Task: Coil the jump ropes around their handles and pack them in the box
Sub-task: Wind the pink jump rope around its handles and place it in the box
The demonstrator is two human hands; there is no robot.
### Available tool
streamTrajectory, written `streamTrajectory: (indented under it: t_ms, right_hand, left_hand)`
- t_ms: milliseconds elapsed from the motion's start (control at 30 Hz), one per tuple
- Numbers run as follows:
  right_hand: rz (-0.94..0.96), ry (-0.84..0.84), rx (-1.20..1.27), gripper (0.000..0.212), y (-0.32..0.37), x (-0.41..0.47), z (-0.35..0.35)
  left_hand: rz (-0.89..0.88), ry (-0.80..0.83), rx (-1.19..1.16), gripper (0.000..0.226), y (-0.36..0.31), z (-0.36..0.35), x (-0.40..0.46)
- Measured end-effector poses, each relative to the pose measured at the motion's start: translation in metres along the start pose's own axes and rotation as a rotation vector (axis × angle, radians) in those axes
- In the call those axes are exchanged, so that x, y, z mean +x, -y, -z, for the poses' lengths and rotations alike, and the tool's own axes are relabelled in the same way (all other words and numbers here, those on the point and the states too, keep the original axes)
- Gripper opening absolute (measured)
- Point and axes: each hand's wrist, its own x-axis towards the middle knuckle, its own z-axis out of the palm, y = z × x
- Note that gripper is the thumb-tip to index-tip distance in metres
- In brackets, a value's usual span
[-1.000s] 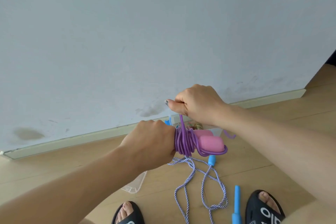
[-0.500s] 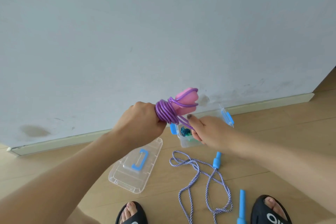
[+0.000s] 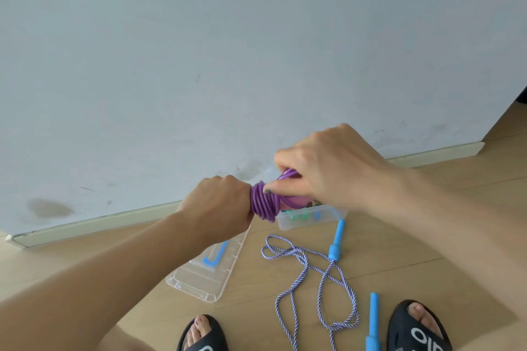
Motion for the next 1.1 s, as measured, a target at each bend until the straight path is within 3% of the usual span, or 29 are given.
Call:
streamTrajectory:
  t_ms: [233,400,533,633,767,933,1100]
  right_hand:
    - [-0.107,0.06,0.193,0.063,-0.02,0.018,-0.026]
    - [-0.448,0.346,0.831,0.059,-0.017,0.006,-0.059]
    - [-0.673,0.57,1.244,0.028,-0.007,-0.006,-0.066]
    - [-0.861,0.511,1.473,0.031,0.009,-0.008,-0.061]
    - [-1.088,0.378,1.657,0.032,0.025,-0.008,-0.051]
    - [-1.25,0.185,1.808,0.023,0.042,-0.005,-0.041]
    - [-1.222,0.124,1.881,0.024,0.047,-0.002,-0.036]
  left_hand:
    - [-0.151,-0.075,-0.043,0.016,-0.015,0.011,-0.011]
    - [-0.208,-0.198,-0.223,0.021,-0.009,0.01,-0.016]
    - [-0.122,-0.217,-0.449,0.03,-0.002,0.01,-0.014]
    - [0.003,-0.245,-0.601,0.041,0.006,0.009,-0.006]
    - [0.168,-0.156,-0.78,0.033,0.006,0.012,0.004]
    - [0.248,-0.097,-0.683,0.032,0.002,0.003,0.013]
    - [0.321,-0.082,-0.521,0.025,-0.007,-0.001,0.013]
